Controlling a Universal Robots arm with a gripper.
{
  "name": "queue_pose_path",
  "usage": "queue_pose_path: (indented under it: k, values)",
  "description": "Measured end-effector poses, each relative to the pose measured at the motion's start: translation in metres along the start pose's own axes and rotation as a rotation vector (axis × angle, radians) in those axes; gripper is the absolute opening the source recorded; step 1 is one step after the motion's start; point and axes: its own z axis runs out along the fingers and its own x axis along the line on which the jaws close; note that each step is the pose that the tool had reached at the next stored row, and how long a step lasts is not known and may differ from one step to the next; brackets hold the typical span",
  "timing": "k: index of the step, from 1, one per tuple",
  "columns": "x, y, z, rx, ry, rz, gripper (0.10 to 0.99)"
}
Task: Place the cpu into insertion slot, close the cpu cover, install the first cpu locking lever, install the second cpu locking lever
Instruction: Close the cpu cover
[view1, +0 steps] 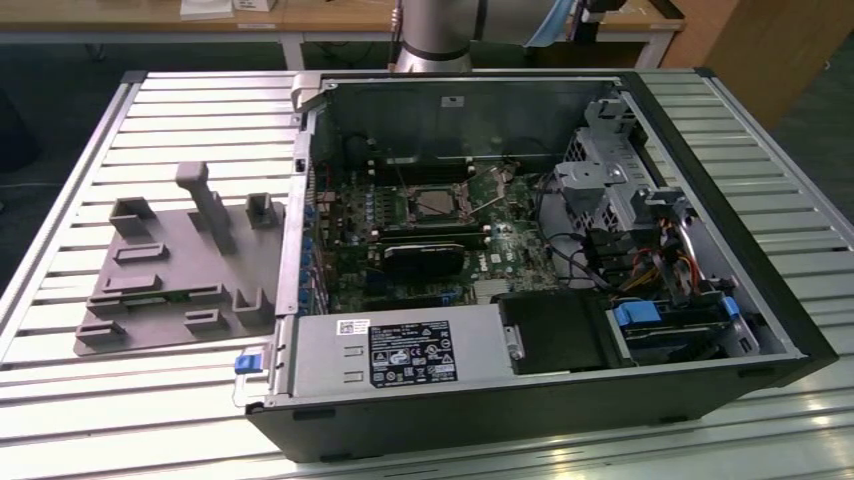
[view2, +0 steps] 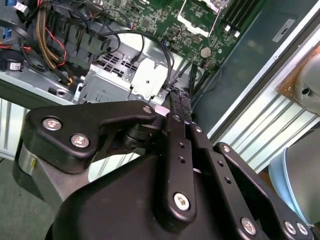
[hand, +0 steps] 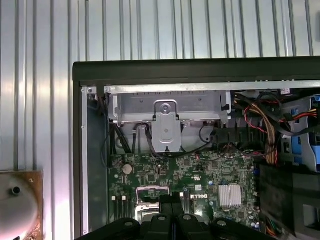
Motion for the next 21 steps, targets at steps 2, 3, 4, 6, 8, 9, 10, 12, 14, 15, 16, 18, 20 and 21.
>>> queue_pose_path:
  k: [2,3,4,6,8,9,10,12,14,15,16,18,20,21]
  values:
    - [0.0001,-0.0002,0.0036,0.000,-0.0001,0.000,0.102]
    - [0.0000,-0.0003,0.0054,0.000,0.0000,0.000,0.102]
    - [0.0001,-0.0004,0.0072,0.000,0.0001,0.000,0.102]
    - [0.0001,-0.0006,0.0108,0.000,0.0001,0.000,0.102]
    - [0.0001,-0.0008,0.0145,0.000,0.0001,0.000,0.102]
    - [0.0001,-0.0010,0.0163,0.000,0.0001,0.000,0.102]
    - [0.0002,-0.0011,0.0181,0.000,0.0001,0.000,0.102]
    - [0.0002,-0.0013,0.0218,0.000,0.0002,0.000,0.102]
    - [0.0002,-0.0015,0.0255,0.000,0.0002,0.000,0.102]
    - [0.0002,-0.0016,0.0273,0.000,0.0002,0.000,0.102]
    - [0.0002,-0.0017,0.0291,0.000,0.0002,0.000,0.102]
    - [0.0003,-0.0019,0.0326,0.000,0.0001,0.000,0.102]
    - [0.0003,-0.0021,0.0363,0.000,0.0002,0.000,0.102]
    - [0.0004,-0.0022,0.0381,0.000,0.0002,0.000,0.102]
